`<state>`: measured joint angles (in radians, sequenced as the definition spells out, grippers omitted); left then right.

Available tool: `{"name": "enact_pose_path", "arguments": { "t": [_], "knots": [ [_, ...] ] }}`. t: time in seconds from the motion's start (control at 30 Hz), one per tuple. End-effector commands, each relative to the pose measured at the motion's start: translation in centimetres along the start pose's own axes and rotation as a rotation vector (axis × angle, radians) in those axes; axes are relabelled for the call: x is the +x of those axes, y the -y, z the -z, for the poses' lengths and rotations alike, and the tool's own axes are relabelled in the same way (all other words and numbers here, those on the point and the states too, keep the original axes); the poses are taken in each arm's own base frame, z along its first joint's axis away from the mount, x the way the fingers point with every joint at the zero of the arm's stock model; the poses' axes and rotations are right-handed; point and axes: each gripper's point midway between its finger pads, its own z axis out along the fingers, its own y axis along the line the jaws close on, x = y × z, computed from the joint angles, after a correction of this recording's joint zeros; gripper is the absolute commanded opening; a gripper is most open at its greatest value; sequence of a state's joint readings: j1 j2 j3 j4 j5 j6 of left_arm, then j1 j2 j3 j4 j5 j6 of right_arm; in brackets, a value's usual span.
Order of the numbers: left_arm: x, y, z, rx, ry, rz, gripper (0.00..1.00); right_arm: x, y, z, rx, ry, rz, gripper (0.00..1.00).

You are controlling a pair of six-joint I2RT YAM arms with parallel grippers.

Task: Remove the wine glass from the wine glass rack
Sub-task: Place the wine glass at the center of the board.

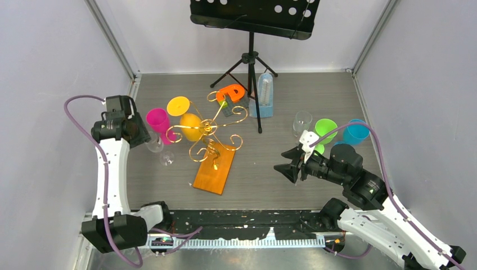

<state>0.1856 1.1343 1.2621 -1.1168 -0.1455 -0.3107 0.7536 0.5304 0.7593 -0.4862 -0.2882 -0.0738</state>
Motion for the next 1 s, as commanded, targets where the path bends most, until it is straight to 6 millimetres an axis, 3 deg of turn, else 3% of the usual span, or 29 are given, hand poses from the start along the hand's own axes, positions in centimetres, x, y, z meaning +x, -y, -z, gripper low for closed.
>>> {"name": "enact_pose_path", "arguments": {
  "t": [0.0, 0.27, 0.47, 0.7, 0.97],
  "knots": [
    [-2.4, 0.0, 1.7, 0.007, 0.090, 0.028, 0.48, -3.1, 0.2, 0.4, 0.019, 0.095, 0.000, 0.60],
    [-3.8, -0.3, 4.8, 0.011, 0.167, 0.045, 0.63, -4.7, 0.5, 0.7, 0.047, 0.147, -0.019, 0.68],
    [-4.7, -0.2, 7.7, 0.048, 0.240, 0.072, 0.70, -4.7, 0.9, 0.1, 0.059, 0.109, -0.043, 0.70],
    [-5.3, 2.3, 10.6, 0.215, 0.281, 0.095, 0.72, -4.6, 0.3, -0.2, 0.021, 0.098, -0.045, 0.70],
    [-5.8, 7.5, 12.3, 0.513, 0.271, 0.129, 0.73, -4.4, 0.1, 0.2, 0.017, 0.109, -0.042, 0.70]
  ]
}}
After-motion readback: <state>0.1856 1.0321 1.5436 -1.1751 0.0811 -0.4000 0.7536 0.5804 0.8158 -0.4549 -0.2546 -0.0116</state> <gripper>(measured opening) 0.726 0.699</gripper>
